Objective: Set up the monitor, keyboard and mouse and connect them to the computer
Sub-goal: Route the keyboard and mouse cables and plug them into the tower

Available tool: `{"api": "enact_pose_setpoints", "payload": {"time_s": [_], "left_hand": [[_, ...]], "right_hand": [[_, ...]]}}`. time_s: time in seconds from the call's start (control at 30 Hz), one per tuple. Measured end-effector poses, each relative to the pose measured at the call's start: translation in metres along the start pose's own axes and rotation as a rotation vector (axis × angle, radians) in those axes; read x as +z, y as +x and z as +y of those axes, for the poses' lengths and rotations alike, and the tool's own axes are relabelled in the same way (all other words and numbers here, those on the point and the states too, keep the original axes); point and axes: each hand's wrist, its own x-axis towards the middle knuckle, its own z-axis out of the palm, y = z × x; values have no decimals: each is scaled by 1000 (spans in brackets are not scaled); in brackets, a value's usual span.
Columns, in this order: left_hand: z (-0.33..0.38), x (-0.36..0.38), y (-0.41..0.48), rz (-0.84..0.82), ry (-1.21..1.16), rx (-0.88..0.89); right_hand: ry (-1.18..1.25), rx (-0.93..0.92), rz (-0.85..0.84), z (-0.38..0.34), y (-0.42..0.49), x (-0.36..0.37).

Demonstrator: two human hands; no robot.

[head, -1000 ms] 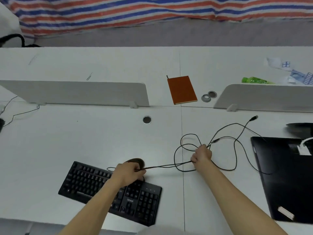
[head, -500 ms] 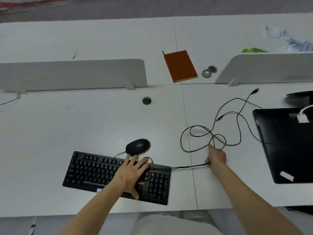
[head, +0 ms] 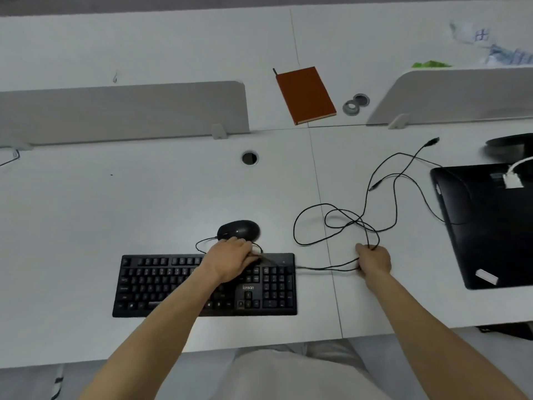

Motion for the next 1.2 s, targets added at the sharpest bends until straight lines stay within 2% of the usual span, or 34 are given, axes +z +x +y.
{"api": "enact_pose_setpoints", "payload": {"time_s": [0.07, 0.13, 0.2, 0.23, 0.33, 0.47, 0.6, 0.8, 0.9, 1.0, 1.1, 1.2], "left_hand": [[7, -16, 14, 113, -264, -157], [20, -34, 33, 140, -591, -345], [34, -51, 52, 139, -818, -451], [40, -56, 60, 148, -848, -464], [50, -68, 84, 156, -777, -455], [50, -64, 105, 111, -615, -491], [46, -42, 110, 79, -561, -630], [72, -41, 129, 134, -371, -785], [73, -40, 120, 100, -338, -895], [63, -34, 106, -23, -244, -944], [57, -26, 98, -105, -164, -938], [54, -22, 96, -81, -197, -940]], "right_hand": [[54, -28, 81, -10, 5, -10], [113, -16, 96, -21, 15, -21], [80, -3, 7, -32, 23, -28], [34, -4, -51, -38, 28, -31], [-78, -65, -99, -63, 41, -46], [-117, -253, 6, -103, 74, -65], [-368, -331, 96, -134, 124, -79], [-780, -353, 41, -169, 185, -79], [-923, -405, 93, -165, 192, -66], [-957, -369, 62, -162, 190, -53], [-888, -291, 18, -154, 183, -51], [-760, -196, -23, -147, 174, -55]]}}
